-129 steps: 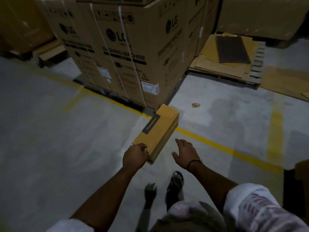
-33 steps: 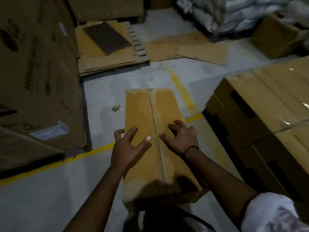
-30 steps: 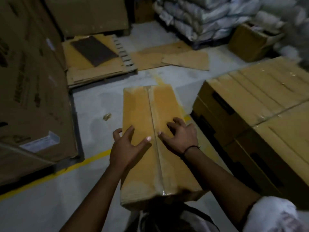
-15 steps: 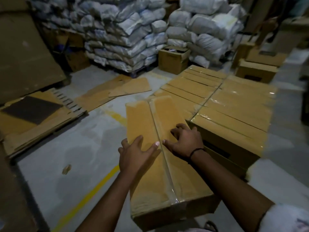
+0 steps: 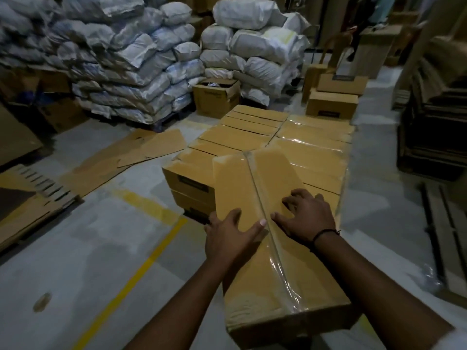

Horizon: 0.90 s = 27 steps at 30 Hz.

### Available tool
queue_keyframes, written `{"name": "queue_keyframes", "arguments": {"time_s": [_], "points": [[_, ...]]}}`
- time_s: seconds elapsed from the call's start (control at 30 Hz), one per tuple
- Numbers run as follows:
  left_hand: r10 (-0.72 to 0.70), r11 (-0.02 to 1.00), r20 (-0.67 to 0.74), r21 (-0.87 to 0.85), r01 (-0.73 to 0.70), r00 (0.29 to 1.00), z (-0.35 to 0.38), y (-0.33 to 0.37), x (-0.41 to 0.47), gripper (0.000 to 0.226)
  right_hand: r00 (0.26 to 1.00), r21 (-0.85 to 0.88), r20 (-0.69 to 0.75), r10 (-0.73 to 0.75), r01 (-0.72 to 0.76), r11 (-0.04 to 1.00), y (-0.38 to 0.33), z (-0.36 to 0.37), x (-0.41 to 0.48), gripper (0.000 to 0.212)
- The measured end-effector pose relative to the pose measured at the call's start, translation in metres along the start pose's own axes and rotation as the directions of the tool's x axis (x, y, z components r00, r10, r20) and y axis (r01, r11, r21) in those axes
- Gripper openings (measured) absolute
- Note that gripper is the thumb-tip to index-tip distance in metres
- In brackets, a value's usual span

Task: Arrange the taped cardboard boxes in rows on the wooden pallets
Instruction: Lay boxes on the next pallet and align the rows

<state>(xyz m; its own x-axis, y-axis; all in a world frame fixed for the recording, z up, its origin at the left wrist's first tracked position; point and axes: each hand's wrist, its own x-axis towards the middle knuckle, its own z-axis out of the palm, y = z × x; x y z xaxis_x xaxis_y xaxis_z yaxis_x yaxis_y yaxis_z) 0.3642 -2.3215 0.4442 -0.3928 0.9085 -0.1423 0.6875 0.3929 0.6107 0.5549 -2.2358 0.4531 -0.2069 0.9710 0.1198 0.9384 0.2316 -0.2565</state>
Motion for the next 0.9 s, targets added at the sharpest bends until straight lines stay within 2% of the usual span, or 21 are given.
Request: {"name": "queue_keyframes", "arguments": {"time_s": [0.2, 0.37, 0.77, 0.9], "points": [[0.024, 1.000, 0.009, 0.015, -0.024, 1.000, 0.058, 0.082, 0.017, 0.082, 0.999, -0.062, -0.031, -0.008, 0.006, 0.998, 0.092, -0.024, 0.037, 0.069], [0.020, 0.999, 0.009, 0.035, -0.020, 1.000, 0.091, 0.118, 0.048, 0.080, 0.998, -0.087, -0.019, -0.055, 0.053, 0.995, 0.137, -0.026, 0.082, 0.066], [-0.183, 0.981, 0.018, -0.061, 0.183, 0.983, 0.168, 0.166, 0.200, 0.080, 0.951, -0.115, 0.166, -0.261, 0.282, 0.953, 0.192, 0.027, 0.284, 0.069], [-0.237, 0.968, 0.037, -0.075, 0.240, 0.971, 0.189, 0.179, 0.244, 0.087, 0.907, -0.067, 0.249, -0.340, 0.367, 0.928, 0.207, 0.043, 0.347, 0.072]]}}
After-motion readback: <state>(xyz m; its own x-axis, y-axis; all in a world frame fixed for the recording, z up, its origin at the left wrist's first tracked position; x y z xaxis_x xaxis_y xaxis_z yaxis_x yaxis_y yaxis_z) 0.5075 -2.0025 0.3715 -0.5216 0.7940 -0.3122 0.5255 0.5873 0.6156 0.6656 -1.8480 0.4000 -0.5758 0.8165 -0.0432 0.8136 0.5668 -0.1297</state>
